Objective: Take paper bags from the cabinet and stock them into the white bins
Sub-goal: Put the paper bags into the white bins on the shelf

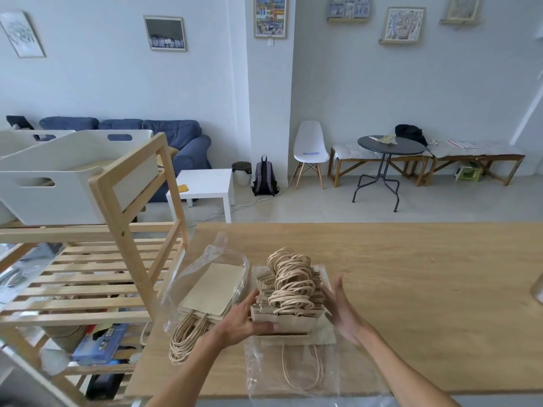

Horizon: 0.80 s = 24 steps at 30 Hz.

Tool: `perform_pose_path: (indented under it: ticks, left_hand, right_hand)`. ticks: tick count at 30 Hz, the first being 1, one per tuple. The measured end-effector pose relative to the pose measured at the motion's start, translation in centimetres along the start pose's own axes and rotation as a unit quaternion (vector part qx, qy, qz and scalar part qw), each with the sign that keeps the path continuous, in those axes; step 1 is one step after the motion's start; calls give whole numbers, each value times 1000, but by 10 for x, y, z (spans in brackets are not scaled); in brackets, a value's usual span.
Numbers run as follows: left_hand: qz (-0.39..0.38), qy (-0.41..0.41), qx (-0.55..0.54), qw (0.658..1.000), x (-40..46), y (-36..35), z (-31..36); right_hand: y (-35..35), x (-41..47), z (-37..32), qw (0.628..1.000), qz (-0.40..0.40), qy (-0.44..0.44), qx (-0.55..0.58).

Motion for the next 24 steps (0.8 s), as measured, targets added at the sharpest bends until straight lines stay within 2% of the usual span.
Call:
perform_pose_path:
  ticks: [3, 5, 10, 13, 15, 18, 21, 24]
  left_hand:
    - [6, 23, -17, 1000, 7, -2, -9]
    - [-18, 30, -55, 998, 14, -8, -20]
    - [-46, 47, -173, 983, 12, -13, -14]
    - [-57, 44, -241, 968, 13, -14, -7]
    - [-55, 34, -263, 963, 11, -15, 3]
    - [-29, 46, -296, 954, 12, -24, 12]
    - [-8, 80, -351, 933, 13, -36, 16]
    - [8, 67, -371, 926, 10, -37, 26]
  right_hand:
    - [-13, 2, 1, 998, -8, 42, -53]
    - [-18, 3, 7, 996, -7, 55, -69]
    - [-24, 3, 19, 993, -22, 67, 92]
    - [-33, 7, 15, 994, -53, 89, -41]
    - [-34, 12, 11, 989, -26, 107, -100]
    - [-35, 21, 8, 989, 24, 124, -82]
    - [-37, 22, 4, 990, 35, 127, -42]
    - [-36, 22, -1, 989, 44, 136, -40]
Point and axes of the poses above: each hand's wrist, its own x-axis towards the middle knuckle, its own y-axis out of the back of the hand, z = x × y, the point moved 3 cm from there along x, towards the middle knuckle, and after that the axes turned 9 degrees about y, right-handed, at the moved point
